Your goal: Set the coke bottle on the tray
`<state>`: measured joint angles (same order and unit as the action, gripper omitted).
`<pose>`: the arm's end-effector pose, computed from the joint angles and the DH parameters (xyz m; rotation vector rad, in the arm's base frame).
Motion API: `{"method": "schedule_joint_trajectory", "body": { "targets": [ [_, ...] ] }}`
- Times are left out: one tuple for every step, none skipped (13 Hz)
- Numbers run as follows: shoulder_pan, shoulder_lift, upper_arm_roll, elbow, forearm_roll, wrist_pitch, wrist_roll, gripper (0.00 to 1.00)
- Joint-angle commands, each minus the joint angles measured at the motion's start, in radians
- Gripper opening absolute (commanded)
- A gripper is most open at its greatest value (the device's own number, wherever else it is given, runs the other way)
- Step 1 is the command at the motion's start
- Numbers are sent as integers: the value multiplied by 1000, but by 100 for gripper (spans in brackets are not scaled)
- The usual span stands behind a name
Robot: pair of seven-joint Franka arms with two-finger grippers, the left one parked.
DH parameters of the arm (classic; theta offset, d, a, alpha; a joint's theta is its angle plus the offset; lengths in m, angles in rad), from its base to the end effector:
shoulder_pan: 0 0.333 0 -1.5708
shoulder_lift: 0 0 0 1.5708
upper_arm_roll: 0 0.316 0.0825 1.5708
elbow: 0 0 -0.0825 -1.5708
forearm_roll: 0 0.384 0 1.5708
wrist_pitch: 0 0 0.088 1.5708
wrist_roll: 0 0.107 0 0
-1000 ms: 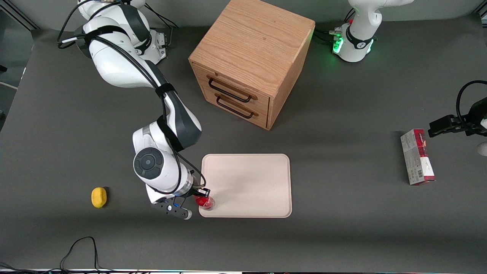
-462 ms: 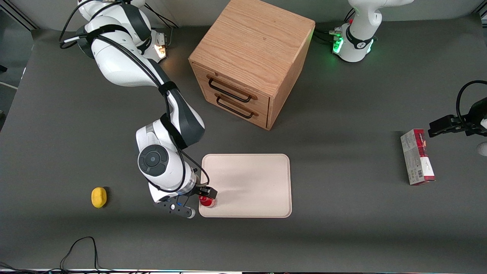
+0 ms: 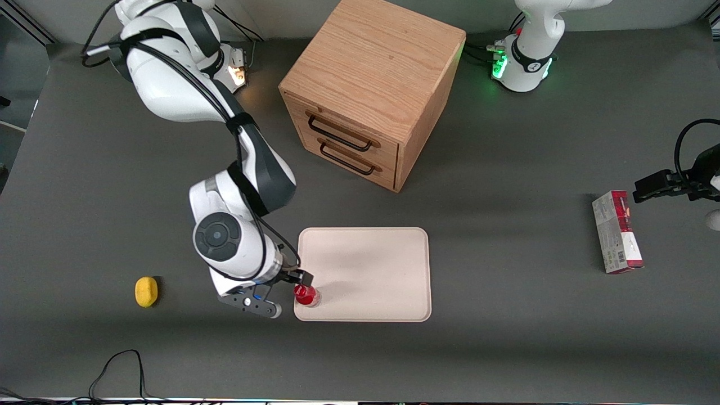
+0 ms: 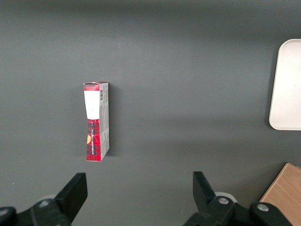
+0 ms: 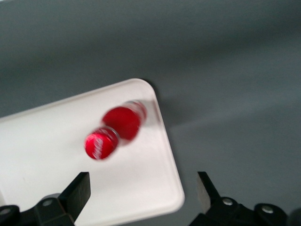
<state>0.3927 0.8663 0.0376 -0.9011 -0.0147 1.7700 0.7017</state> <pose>0.7097 0.3118 0.3742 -3.0969 0.4393 0.0079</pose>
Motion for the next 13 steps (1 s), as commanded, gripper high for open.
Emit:
{"method": "schedule_joint_trajectory", "body": {
  "targets": [
    [-72,-298,-1,-366,42,-4,-181,100],
    [-89,-394,-5,-481,56,-4,-256,100],
    [-131,-497,-10,-592,59,-7,-343,100],
    [-156,-594,-13,-693,61,-6,-406,100],
    [-190,-678,-25,-775,67,-3,-459,100],
    [-205,-749,-44,-829,70,-12,-528,100],
    [-204,-829,-79,-893,70,-17,-594,100],
    [-204,-902,-102,-948,70,-17,-625,100],
    [-207,-946,-107,-972,70,-30,-642,100],
    [-219,-958,-107,-966,68,-68,-660,100],
    [-238,-972,-104,-958,68,-89,-686,100],
    [-257,-984,-100,-955,68,-107,-726,100],
    [-279,-986,-96,-943,68,-134,-761,100]
  ]
}}
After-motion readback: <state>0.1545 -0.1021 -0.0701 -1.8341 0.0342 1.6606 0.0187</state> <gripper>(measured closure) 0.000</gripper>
